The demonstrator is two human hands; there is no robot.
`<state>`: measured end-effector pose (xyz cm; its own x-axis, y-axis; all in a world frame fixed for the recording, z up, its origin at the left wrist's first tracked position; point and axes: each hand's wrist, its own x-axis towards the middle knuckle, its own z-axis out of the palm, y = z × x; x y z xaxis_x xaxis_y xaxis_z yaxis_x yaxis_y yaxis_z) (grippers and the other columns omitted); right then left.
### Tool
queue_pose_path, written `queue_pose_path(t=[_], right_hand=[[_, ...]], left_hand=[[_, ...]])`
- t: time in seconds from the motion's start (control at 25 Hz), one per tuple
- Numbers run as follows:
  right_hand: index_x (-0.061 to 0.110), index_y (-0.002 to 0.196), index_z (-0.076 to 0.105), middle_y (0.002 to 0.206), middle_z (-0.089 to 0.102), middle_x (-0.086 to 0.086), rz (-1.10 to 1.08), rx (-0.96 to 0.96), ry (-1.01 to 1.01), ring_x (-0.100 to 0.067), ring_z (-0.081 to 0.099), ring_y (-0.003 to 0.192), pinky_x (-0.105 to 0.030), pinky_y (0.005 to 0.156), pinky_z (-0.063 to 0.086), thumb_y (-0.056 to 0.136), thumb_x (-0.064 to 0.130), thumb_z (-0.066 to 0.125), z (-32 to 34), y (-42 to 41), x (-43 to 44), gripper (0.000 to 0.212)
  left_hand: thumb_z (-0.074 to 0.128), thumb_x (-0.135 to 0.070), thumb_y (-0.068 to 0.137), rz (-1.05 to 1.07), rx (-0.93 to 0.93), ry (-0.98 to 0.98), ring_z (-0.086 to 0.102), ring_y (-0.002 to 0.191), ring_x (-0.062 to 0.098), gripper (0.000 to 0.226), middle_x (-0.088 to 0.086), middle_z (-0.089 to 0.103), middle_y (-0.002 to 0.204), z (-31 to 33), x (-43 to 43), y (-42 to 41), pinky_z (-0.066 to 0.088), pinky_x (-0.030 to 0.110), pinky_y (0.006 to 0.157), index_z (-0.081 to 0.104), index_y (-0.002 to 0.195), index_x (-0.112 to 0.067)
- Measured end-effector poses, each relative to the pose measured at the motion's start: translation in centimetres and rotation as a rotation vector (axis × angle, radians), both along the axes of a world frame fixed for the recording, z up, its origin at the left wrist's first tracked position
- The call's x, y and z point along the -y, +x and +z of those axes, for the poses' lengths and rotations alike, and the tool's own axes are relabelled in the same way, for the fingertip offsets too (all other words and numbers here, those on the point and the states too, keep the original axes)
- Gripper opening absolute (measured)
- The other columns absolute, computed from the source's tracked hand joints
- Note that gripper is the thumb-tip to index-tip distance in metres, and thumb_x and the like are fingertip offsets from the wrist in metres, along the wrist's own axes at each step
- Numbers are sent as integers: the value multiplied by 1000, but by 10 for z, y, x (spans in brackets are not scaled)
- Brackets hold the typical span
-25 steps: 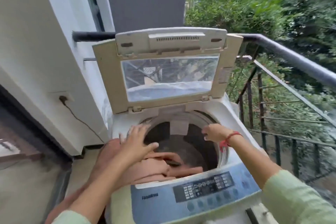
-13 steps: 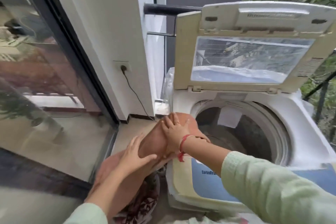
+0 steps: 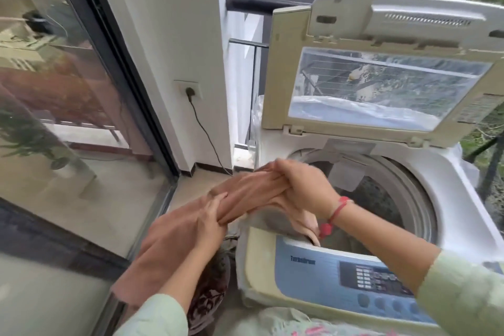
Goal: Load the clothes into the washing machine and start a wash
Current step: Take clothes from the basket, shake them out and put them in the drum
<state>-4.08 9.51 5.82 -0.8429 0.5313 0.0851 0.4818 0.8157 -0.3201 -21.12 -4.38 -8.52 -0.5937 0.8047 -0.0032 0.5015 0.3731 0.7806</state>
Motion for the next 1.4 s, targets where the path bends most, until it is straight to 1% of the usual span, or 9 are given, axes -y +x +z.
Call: queue_pose_path(t=[0.12,0.24,0.36,0.52,0.64,0.84,1.04,1.24,1.4], right_hand=[[18,90,50,88,56,5,-170,-280,22,-26,56,77,-35,63,44,71,24,42,46,72,-30,23],[11,91,53,84,55,-3,-413,-539,261,-21,50,74,-35,65,41,73,15,42,86,142,-64,22],[8,97,54,91,59,-16,-632,-646,410,-23,51,79,-36,69,41,80,1,50,68,194,-91,19],[18,114,60,109,61,-13,-437,124,-81,-20,56,92,-31,86,43,80,26,56,-47,221,-90,35],[19,96,69,119,63,-13,-129,803,-387,-18,54,93,-22,84,38,88,17,52,-80,199,-70,19],[25,142,37,145,38,2,-220,85,-369,-17,36,134,-33,112,30,73,55,69,-38,69,-48,81],[34,149,-4,157,-20,-1,-88,463,-198,-36,-10,144,-66,111,10,53,75,70,-34,-63,-18,128],[25,124,51,143,27,-11,-155,414,-72,-41,50,114,-45,102,40,82,42,60,-51,-83,-3,46],[25,118,54,114,56,-4,-38,10,11,-26,59,98,-36,88,47,85,18,48,-53,-52,22,35]], left_hand=[[50,-10,72,127,-138,317,67,90,21,44,0,72,100,79,-40,22,53,30,74,68,109,-27],[55,-4,72,-23,-334,556,64,94,13,46,-1,71,105,158,-89,79,49,25,78,68,113,-22],[53,-17,74,-306,-303,266,59,109,19,52,-2,64,122,171,-133,140,48,32,89,58,125,-28],[63,-31,86,-842,-145,-529,9,145,22,82,5,18,156,117,-120,150,7,51,117,12,150,-25],[63,-42,84,-583,171,-211,17,144,21,73,0,22,153,100,-78,87,21,40,115,22,144,-38],[81,-41,63,-346,-183,-408,6,145,24,121,2,4,157,63,-19,-39,15,43,117,-2,150,-29],[83,-46,55,-425,-169,-615,-12,145,23,141,4,-17,157,-1,-17,-44,8,49,118,-24,145,-25],[75,-34,67,-255,-60,-612,-6,146,27,125,6,-13,157,-35,-13,-30,7,50,117,-22,146,-24],[70,-39,72,-45,11,-361,29,139,26,102,7,25,154,-35,-13,-17,29,42,112,3,148,-29]])
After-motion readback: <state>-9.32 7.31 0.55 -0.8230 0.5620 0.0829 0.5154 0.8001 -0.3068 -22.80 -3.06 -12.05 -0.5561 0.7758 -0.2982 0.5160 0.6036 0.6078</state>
